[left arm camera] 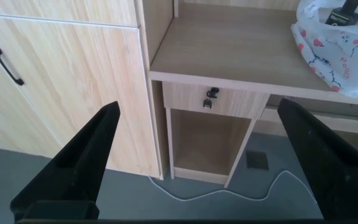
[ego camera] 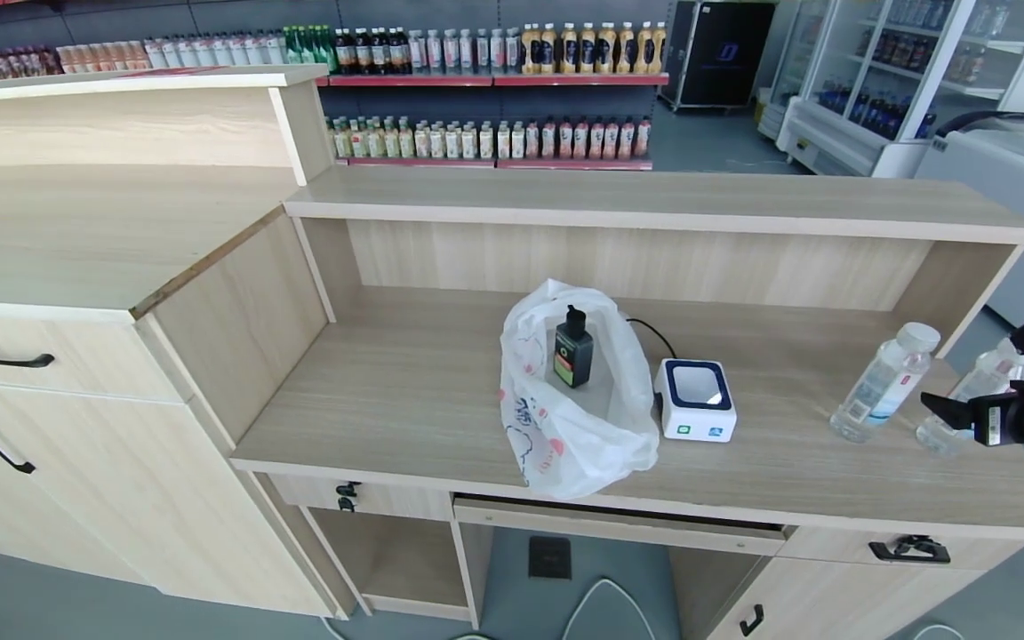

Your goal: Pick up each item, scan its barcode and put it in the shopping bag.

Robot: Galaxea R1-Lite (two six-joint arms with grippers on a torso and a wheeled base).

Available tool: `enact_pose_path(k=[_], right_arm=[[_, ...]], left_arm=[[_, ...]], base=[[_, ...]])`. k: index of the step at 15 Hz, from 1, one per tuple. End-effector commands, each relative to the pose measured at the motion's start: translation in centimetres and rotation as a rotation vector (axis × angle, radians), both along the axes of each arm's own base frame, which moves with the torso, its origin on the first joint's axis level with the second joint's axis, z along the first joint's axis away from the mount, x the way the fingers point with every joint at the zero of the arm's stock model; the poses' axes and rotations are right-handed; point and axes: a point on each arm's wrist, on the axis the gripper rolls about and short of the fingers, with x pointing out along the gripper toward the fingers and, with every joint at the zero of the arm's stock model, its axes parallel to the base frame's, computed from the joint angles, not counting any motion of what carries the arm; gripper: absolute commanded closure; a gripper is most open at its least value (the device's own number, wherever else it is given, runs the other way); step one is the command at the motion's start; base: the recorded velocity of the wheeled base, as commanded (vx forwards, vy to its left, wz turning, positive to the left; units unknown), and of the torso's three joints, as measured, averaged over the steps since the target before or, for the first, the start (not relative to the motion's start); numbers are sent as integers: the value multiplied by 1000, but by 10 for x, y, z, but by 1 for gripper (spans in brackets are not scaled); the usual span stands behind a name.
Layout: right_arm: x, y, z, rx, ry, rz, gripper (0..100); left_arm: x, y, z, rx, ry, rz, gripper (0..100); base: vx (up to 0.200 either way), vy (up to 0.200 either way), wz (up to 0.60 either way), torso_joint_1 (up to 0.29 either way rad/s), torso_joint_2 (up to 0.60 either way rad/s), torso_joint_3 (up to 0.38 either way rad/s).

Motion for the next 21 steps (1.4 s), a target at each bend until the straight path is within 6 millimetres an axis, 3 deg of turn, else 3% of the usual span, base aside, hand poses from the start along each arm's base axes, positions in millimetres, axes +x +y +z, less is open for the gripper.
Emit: enact_pose_path(k=[1, 5, 9, 12, 21], right_arm=[[5, -4, -6, 7, 10, -3, 0], [21, -14, -21, 16, 13, -4, 0], [42, -19, -49, -1, -25, 19, 0], [62, -8, -69, 4, -44, 86, 0], [100, 16, -86, 13, -115, 165, 0]], left_arm=[[0, 0, 0, 0, 0, 0, 0], [0, 0, 0, 0, 0, 0, 0], [0, 0, 0, 0, 0, 0, 0], [0, 0, 0, 0, 0, 0, 0], [0, 0, 0, 0, 0, 0, 0]], base=[[0, 0, 0, 0, 0, 0], [0, 0, 0, 0, 0, 0], [0, 0, 0, 0, 0, 0], [0, 0, 0, 0, 0, 0], [0, 0, 0, 0, 0, 0]])
